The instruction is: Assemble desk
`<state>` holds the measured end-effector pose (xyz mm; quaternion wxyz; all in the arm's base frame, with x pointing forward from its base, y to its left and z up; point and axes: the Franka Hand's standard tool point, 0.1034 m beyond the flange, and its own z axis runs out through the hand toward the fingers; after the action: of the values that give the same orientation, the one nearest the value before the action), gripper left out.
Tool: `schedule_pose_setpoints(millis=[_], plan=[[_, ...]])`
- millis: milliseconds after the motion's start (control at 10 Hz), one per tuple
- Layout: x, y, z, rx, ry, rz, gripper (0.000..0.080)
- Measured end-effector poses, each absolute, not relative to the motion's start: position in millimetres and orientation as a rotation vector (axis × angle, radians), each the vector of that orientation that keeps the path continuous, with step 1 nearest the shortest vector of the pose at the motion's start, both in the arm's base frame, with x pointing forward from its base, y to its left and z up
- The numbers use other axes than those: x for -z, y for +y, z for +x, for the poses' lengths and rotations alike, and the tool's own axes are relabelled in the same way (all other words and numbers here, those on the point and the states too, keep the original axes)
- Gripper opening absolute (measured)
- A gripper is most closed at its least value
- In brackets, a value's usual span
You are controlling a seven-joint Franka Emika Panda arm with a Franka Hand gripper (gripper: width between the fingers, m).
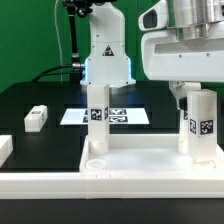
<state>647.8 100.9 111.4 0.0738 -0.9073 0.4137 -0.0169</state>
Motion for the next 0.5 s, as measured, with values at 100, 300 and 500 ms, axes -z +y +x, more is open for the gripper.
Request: schedule_pose_setpoints(millis=[100, 300, 500], plan=[[-111.2, 100.0, 647.9, 0.058, 1.163, -2.761, 0.0641], [-118.9, 95.2, 653.5, 0.112, 0.585, -2.992, 0.0648], [-122.6, 111.8, 654.9, 0.102, 0.177, -3.048, 0.0649]])
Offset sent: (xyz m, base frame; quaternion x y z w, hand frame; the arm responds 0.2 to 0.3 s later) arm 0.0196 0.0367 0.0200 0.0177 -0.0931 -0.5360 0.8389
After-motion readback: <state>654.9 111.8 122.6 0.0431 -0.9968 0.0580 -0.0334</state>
